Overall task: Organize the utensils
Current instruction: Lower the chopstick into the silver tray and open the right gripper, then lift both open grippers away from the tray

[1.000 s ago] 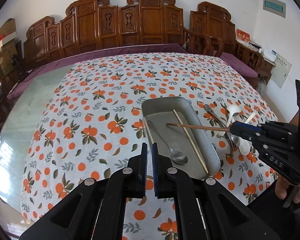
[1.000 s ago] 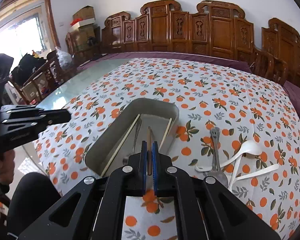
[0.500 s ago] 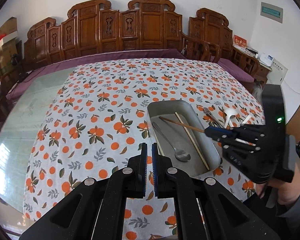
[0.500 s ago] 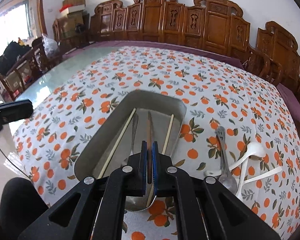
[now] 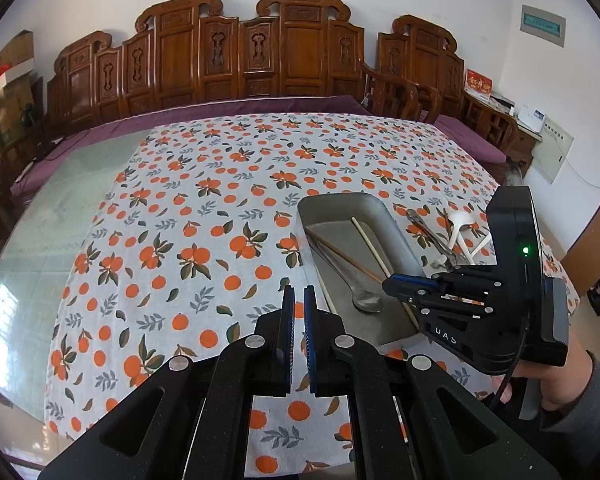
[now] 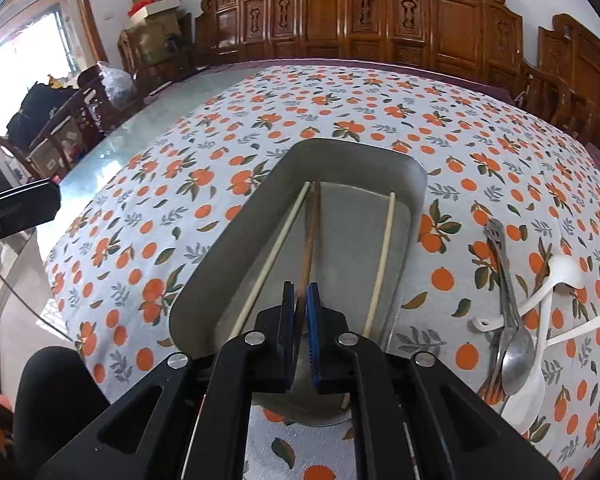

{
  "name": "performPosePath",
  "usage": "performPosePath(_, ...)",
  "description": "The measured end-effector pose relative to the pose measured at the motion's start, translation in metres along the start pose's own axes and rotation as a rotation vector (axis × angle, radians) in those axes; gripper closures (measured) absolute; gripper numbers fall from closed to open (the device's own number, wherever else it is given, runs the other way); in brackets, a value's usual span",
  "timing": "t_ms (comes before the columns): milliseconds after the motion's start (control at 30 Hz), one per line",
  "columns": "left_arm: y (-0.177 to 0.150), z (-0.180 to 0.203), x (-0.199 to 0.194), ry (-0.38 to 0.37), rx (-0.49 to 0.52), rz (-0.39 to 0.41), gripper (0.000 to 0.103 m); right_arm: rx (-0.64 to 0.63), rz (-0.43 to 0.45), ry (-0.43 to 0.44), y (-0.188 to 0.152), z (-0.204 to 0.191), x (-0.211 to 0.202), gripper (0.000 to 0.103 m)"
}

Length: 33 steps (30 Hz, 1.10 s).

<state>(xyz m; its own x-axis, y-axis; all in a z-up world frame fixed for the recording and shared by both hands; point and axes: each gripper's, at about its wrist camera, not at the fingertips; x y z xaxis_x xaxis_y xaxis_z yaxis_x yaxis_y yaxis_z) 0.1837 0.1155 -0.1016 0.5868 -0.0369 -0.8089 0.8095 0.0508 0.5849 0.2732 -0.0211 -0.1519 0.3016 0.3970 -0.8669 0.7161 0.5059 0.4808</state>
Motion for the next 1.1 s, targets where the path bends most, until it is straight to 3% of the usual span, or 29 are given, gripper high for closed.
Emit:
performPosePath(133,0.002,0.004,-0.007,0.005,0.007,0.01,0.099,-0.008,0.023,0.02,0.001,0.003,-0.015,0.082)
performPosePath(500,0.012,0.036,-0.041,-0.019,0.029,0.042,0.099,-0.002,0.085,0.011,-0.019,0.03,-0.086,0.081)
performPosePath(633,0.017,0.049,-0.049,-0.033,0.043,0.055,0.085,0.013,0.095,-0.019,-0.036,0.05,-0.115,0.081)
performPosePath(767,0.027,0.065,-0.051,-0.057,0.065,0.057,0.081,0.038,0.101,-0.054,-0.053,0.076,-0.14,0.081)
performPosePath(833,0.03,0.071,-0.05,-0.065,0.071,0.06,0.075,0.054,0.099,-0.067,-0.059,0.087,-0.146,0.081)
performPosePath(1100,0.048,0.101,-0.028,-0.103,0.118,0.032,0.065,0.117,0.088,-0.08,-0.066,0.123,-0.146,0.081)
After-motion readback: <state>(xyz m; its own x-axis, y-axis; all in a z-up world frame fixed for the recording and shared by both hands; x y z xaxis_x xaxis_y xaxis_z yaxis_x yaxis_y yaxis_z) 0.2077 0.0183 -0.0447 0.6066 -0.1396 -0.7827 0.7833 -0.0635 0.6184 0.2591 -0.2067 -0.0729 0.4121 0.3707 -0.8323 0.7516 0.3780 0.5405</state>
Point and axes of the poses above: each gripper's, at about its wrist camera, not at the fingertips, and x roughly the way its jaws point, z to its right, y to its top, and after that the axes turned 8 degrees about -z, right-handed
